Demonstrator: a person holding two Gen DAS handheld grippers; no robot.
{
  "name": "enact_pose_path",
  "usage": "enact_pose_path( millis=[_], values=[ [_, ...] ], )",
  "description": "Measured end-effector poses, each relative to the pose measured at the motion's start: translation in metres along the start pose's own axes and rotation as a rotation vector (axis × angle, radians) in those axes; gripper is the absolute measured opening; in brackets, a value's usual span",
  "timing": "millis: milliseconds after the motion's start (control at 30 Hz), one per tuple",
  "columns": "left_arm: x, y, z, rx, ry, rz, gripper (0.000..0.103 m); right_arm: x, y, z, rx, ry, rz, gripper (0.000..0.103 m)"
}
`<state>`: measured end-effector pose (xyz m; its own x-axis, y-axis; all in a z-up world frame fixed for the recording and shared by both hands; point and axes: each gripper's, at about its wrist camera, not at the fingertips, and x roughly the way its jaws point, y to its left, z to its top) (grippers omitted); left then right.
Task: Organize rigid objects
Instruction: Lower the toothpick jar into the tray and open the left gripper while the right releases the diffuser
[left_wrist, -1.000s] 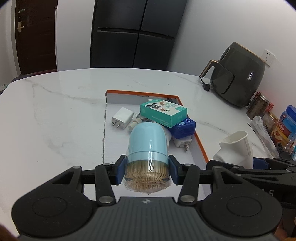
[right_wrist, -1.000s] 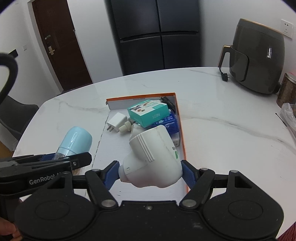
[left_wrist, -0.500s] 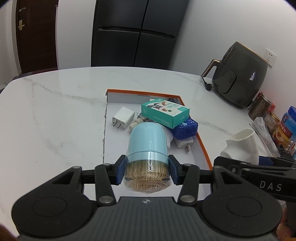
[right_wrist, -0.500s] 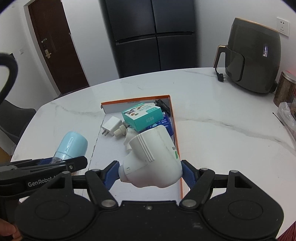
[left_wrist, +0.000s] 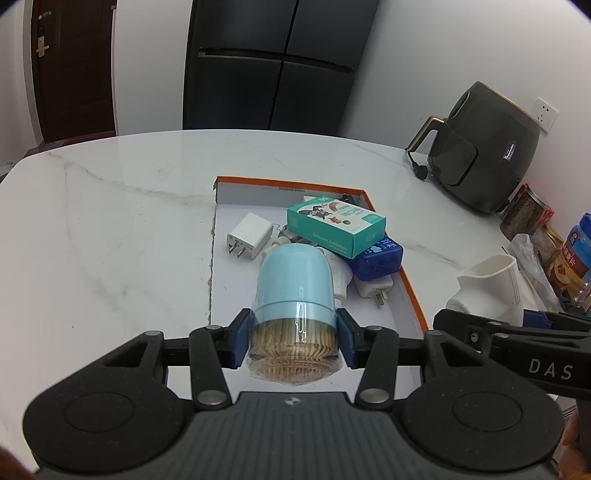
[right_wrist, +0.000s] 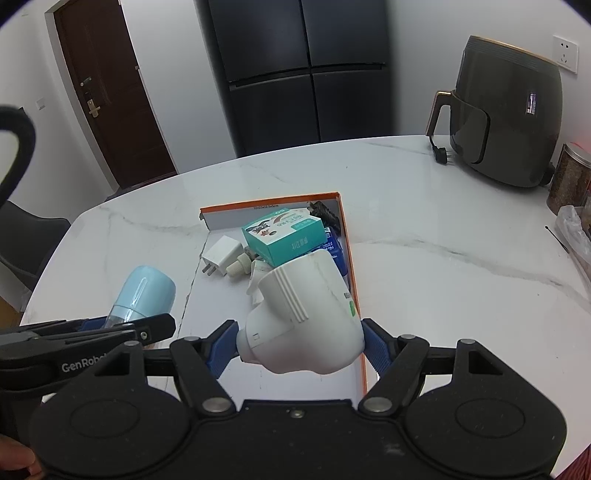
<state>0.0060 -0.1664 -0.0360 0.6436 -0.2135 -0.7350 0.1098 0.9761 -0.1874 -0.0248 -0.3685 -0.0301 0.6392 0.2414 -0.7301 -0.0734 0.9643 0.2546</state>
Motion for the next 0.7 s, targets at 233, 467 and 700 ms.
enact_pose_path(
  millis=[233, 467, 700],
  values=[
    [0.003, 0.001, 0.004, 0.003, -0.004, 0.001, 0.044, 0.003, 0.001, 0.004, 0.002, -0.003, -0.004, 0.086],
    [0.012, 0.005, 0.008, -0.005, 0.009, -0.008, 0.043, 0.012, 0.001, 0.005, 0.008, 0.012, -0.01, 0.086],
    [0.014, 0.023, 0.013, -0.042, 0.012, 0.016, 0.043, 0.02, 0.0, 0.006, 0.02, 0.027, -0.021, 0.086]
  ],
)
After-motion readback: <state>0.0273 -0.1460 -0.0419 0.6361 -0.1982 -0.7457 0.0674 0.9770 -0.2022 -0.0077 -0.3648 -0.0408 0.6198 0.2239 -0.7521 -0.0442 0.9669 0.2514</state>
